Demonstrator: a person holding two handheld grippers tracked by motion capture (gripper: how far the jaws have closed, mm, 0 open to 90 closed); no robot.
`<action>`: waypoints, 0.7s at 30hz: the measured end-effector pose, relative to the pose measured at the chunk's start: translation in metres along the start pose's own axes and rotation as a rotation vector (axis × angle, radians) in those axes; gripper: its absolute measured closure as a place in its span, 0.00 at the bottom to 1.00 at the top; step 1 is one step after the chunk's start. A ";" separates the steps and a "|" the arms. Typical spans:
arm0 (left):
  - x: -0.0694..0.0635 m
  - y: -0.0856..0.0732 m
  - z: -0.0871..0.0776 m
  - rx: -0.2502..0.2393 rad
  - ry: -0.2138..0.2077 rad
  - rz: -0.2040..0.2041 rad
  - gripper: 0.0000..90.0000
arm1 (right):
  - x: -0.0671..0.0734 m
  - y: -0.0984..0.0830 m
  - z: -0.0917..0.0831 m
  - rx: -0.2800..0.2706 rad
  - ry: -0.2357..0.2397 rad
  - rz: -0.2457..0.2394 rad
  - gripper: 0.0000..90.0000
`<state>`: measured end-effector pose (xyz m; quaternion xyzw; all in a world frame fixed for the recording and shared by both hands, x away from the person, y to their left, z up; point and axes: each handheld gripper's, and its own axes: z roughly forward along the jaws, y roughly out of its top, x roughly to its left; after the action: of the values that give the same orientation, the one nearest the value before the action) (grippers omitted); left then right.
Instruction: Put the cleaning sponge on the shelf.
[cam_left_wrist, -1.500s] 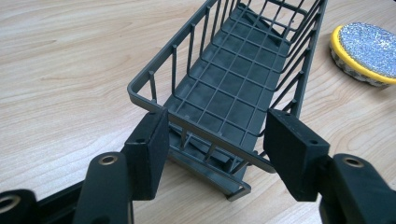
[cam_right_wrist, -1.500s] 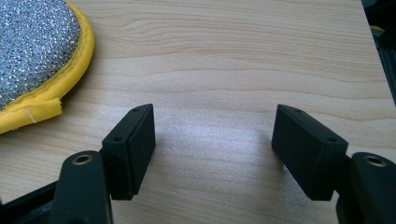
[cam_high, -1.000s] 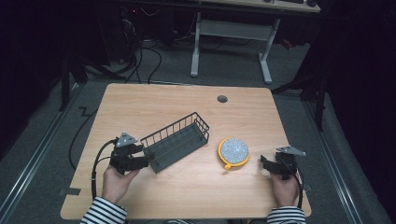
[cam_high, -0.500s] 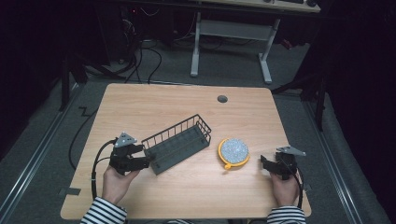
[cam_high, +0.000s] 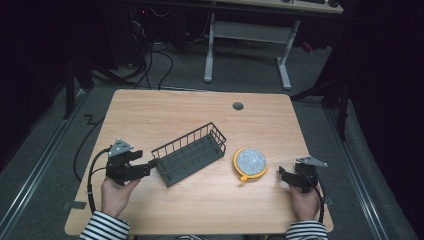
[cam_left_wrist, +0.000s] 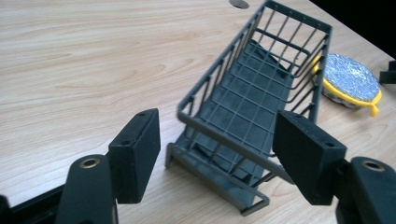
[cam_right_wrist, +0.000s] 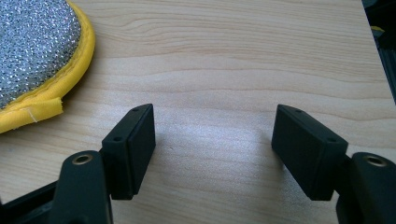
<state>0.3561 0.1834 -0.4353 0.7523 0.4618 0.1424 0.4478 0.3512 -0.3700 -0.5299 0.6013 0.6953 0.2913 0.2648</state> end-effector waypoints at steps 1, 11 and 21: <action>0.004 -0.001 -0.002 -0.005 0.008 -0.007 0.37 | 0.000 0.000 0.000 0.000 0.000 0.000 0.34; 0.024 -0.013 -0.005 -0.018 0.097 -0.035 0.37 | 0.000 0.000 0.000 0.000 -0.001 0.000 0.34; 0.045 -0.035 0.008 0.020 0.160 -0.095 0.37 | 0.000 0.000 0.000 0.001 0.000 0.001 0.34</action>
<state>0.3653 0.2223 -0.4772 0.7201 0.5326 0.1759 0.4085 0.3511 -0.3699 -0.5299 0.6017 0.6951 0.2910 0.2646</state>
